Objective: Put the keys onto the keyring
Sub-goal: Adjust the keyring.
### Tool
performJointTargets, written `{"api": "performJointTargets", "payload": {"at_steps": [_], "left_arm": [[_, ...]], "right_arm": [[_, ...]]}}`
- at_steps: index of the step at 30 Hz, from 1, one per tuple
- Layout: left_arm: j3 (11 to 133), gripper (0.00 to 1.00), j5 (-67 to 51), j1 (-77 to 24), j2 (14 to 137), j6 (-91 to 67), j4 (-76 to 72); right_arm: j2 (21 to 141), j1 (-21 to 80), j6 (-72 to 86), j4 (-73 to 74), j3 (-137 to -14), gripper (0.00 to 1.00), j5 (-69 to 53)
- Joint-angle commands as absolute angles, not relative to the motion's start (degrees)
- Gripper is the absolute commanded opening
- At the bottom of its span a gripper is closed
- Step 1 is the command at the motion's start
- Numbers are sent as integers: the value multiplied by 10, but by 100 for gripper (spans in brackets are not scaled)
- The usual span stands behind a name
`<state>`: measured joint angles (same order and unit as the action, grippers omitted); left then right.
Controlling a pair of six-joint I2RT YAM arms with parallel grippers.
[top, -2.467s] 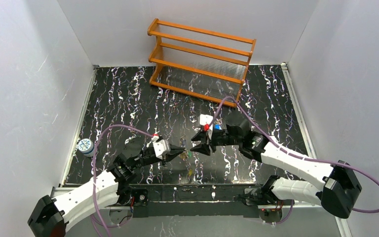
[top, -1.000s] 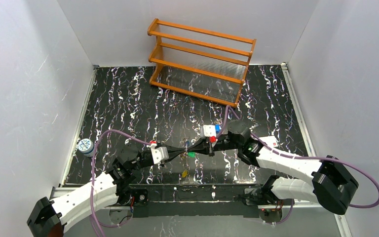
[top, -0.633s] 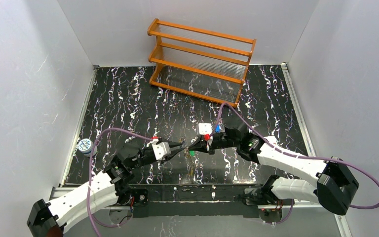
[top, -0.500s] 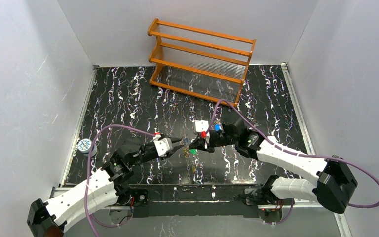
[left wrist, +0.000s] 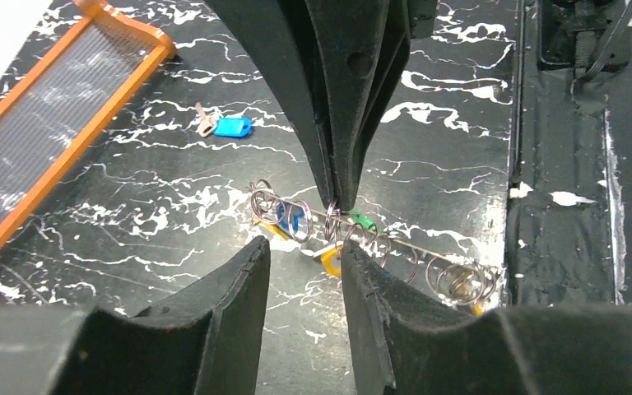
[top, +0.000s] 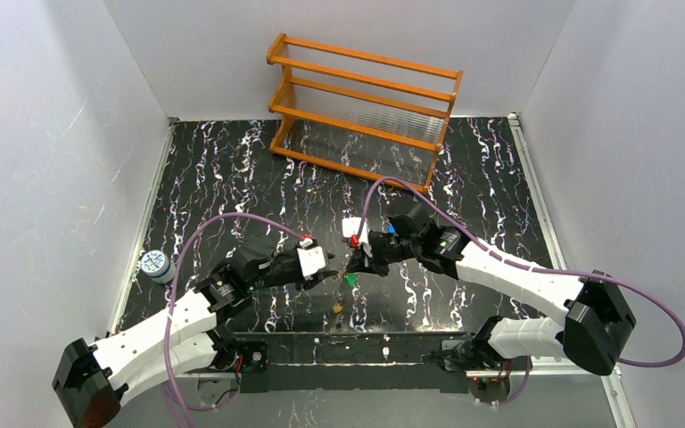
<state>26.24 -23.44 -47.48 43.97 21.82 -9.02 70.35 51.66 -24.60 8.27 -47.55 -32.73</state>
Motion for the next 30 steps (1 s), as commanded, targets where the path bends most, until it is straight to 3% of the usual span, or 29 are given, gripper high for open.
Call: {"api": "performJointTargets", "payload": {"at_steps": [1, 14, 30], "left_arm": [[283, 36, -270, -478, 462, 198, -124], [275, 12, -296, -479, 512, 174, -173], [277, 9, -277, -478, 530, 171, -145]], "right_arm": [[702, 520, -255, 83, -508, 1, -334], [701, 521, -253, 78, -505, 1, -334], [698, 521, -247, 74, -510, 1, -334]]}}
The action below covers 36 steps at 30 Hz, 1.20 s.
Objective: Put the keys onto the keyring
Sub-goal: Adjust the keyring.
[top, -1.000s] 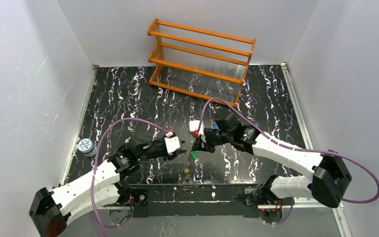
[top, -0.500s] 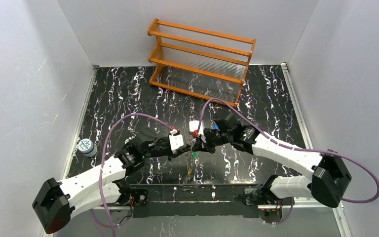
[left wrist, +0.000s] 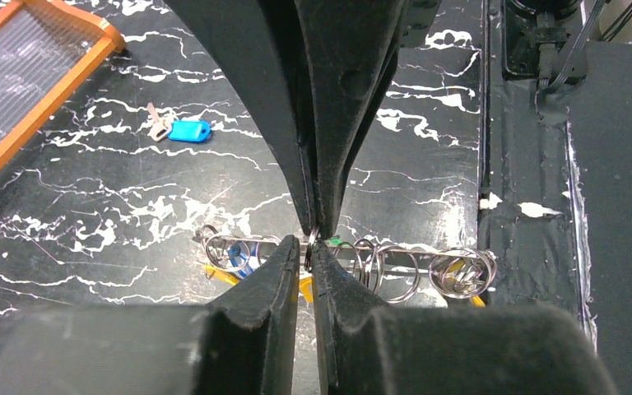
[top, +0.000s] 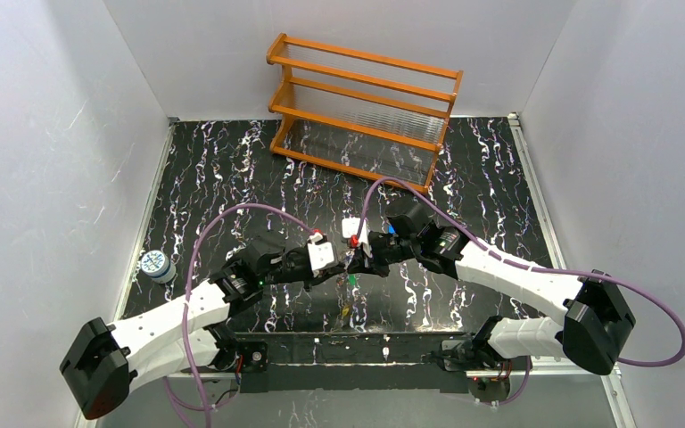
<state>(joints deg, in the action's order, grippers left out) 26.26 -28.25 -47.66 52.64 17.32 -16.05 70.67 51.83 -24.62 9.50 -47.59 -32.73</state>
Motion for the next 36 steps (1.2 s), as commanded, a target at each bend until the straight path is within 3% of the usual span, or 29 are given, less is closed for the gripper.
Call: {"api": "performJointTargets", "payload": {"at_steps": [1, 7, 11, 13, 15, 18, 30, 36], "left_arm": [[278, 3, -276, -478, 531, 172, -143], [277, 0, -267, -478, 521, 168, -143], [245, 0, -246, -479, 479, 139, -200], [213, 0, -240, -479, 449, 115, -259], [178, 0, -233, -479, 420, 93, -324], [127, 0, -232, -479, 387, 67, -416], [68, 0, -226, -479, 338, 21, -585], [59, 0, -224, -480, 346, 7, -623]], "right_arm": [[698, 521, -247, 75, -510, 1, -334], [694, 521, -241, 68, -504, 2, -318], [654, 521, -200, 8, -468, 44, -238], [621, 521, -177, -52, -432, 55, -204], [590, 518, -162, -96, -405, 58, -186], [568, 511, -151, -131, -389, 56, -204], [592, 506, -139, -180, -382, 15, -370], [607, 506, -129, -202, -372, 15, -425]]}}
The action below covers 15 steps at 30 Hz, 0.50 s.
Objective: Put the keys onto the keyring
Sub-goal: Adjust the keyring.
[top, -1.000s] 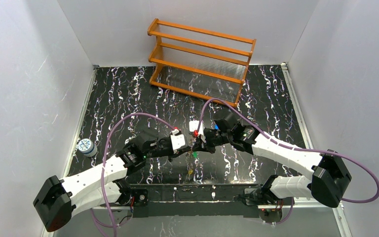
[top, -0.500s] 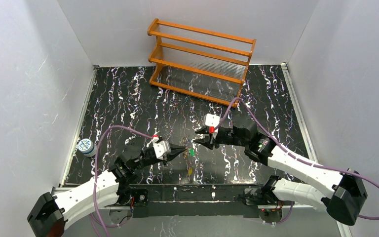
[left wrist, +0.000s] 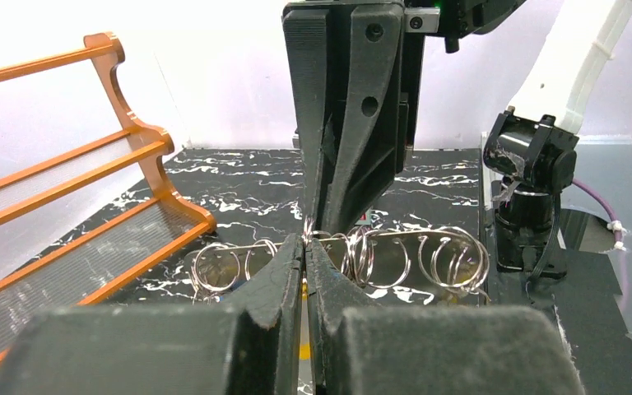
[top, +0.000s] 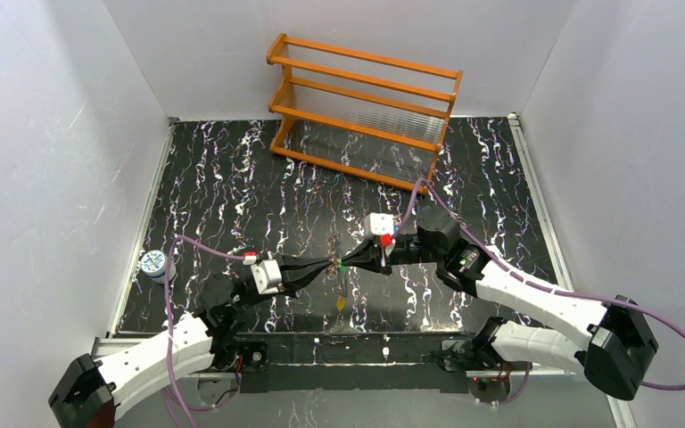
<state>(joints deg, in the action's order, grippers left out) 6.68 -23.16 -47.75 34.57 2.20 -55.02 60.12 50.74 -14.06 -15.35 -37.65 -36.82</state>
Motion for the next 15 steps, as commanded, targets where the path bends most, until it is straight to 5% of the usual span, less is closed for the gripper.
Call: {"api": "performJointTargets", "payload": {"at_steps": [1, 10, 15], "left_arm": [[58, 0, -223, -479, 351, 5, -630], [49, 0, -226, -480, 368, 4, -666], [47, 0, -228, -479, 367, -15, -672]], "right_arm": [[611, 506, -130, -204, -371, 16, -434], [571, 506, -143, -199, -361, 27, -377], [536, 506, -144, -227, -348, 42, -356]]}}
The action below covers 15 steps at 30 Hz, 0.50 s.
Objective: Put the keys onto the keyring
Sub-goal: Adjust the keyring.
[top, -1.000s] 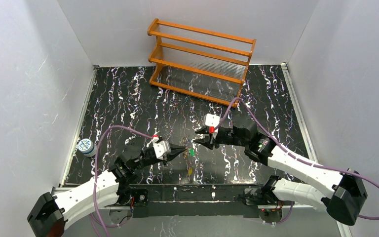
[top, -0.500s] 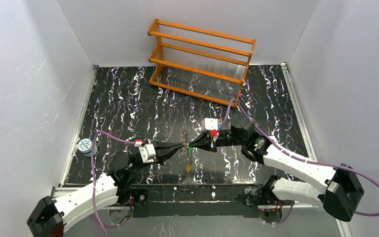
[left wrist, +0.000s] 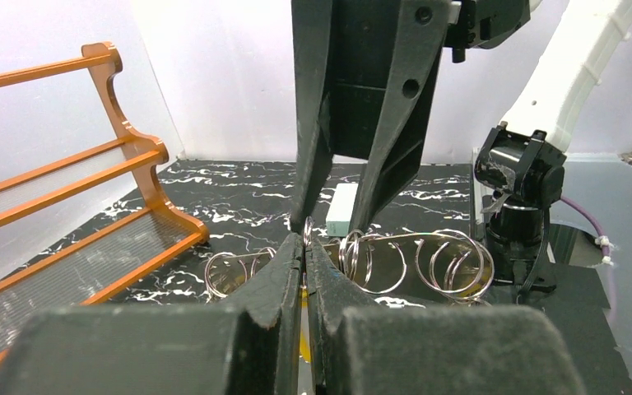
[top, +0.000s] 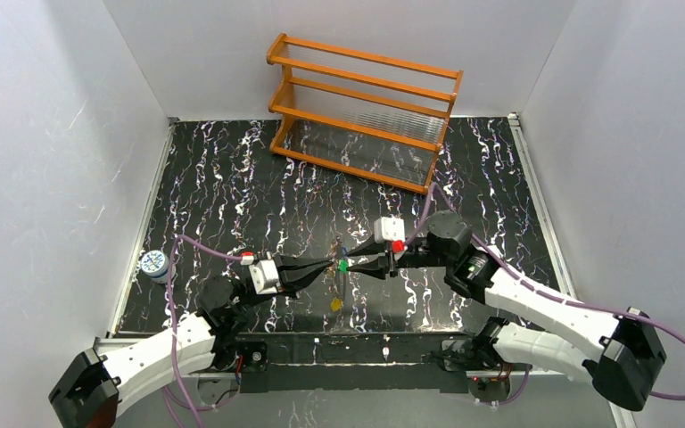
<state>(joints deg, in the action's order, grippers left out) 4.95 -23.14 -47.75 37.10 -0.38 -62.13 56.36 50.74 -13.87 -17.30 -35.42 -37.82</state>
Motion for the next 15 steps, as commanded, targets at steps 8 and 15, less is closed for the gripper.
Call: {"api": "performJointTargets", "payload": {"at_steps": [8, 15], "left_arm": [[48, 0, -234, -479, 371, -21, -674], [51, 0, -238, -479, 375, -24, -676]], "right_arm": [[561, 506, -124, -254, -370, 52, -375], [588, 506, -101, -281, -386, 39, -413]]}}
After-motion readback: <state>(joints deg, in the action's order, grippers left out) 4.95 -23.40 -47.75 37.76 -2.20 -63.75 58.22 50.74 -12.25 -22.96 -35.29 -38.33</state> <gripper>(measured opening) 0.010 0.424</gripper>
